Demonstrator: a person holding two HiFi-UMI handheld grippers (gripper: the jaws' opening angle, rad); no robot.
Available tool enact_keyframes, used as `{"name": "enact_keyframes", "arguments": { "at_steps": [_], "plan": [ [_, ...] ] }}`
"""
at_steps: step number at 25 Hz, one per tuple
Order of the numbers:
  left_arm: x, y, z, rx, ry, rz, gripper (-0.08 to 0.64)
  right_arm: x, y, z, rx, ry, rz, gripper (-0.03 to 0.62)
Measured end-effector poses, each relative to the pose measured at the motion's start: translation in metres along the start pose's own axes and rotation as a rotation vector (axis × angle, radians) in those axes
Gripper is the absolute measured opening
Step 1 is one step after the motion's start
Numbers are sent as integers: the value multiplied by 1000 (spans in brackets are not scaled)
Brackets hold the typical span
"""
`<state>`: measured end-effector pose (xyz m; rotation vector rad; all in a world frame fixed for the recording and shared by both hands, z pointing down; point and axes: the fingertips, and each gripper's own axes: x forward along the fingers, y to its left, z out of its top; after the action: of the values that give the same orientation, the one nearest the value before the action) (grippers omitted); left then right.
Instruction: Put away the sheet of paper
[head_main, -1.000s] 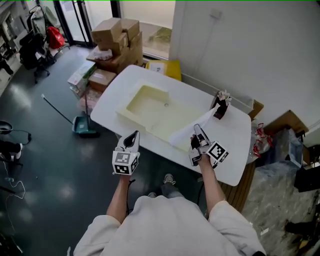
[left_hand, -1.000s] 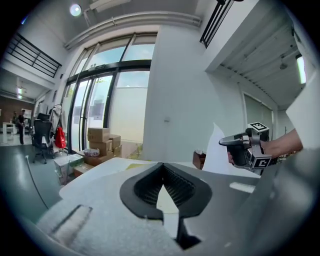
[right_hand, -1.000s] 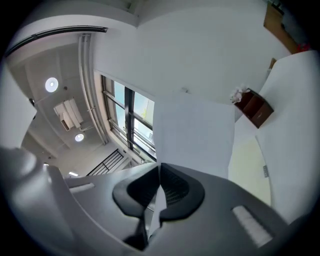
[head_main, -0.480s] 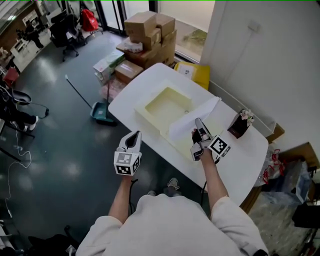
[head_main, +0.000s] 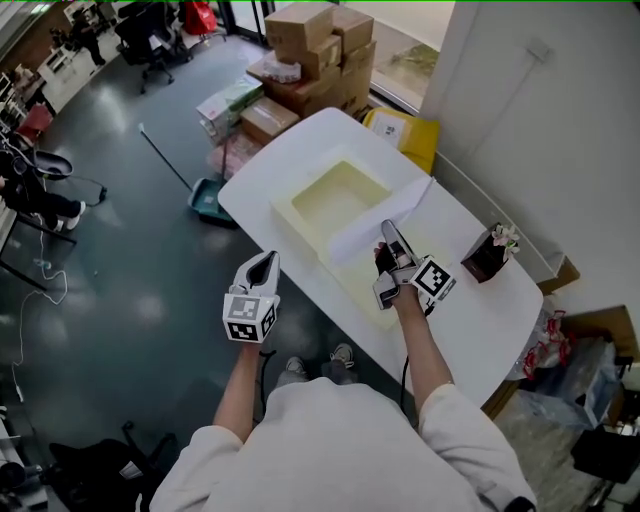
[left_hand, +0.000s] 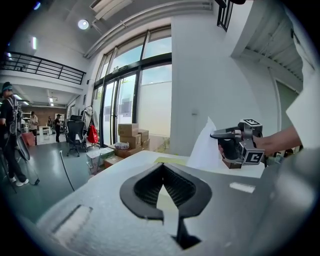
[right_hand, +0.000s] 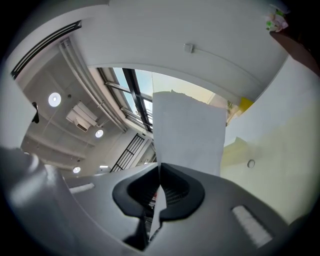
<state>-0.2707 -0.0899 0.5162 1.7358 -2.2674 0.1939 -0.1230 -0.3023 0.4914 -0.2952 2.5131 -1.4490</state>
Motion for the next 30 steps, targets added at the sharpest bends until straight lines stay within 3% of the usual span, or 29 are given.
{"name": "enact_keyframes", "arguments": {
  "at_steps": [4, 19, 30],
  "plan": [
    [6, 0, -13, -13, 31, -6, 6, -1, -21, -10, 25, 23, -44, 2],
    [28, 17, -52, -34, 120, -44, 6, -59, -156, -69, 161, 105, -375, 2],
    [34, 15, -66, -47, 153, -45, 6, -76, -204, -87, 166, 224, -527, 2]
  ]
}}
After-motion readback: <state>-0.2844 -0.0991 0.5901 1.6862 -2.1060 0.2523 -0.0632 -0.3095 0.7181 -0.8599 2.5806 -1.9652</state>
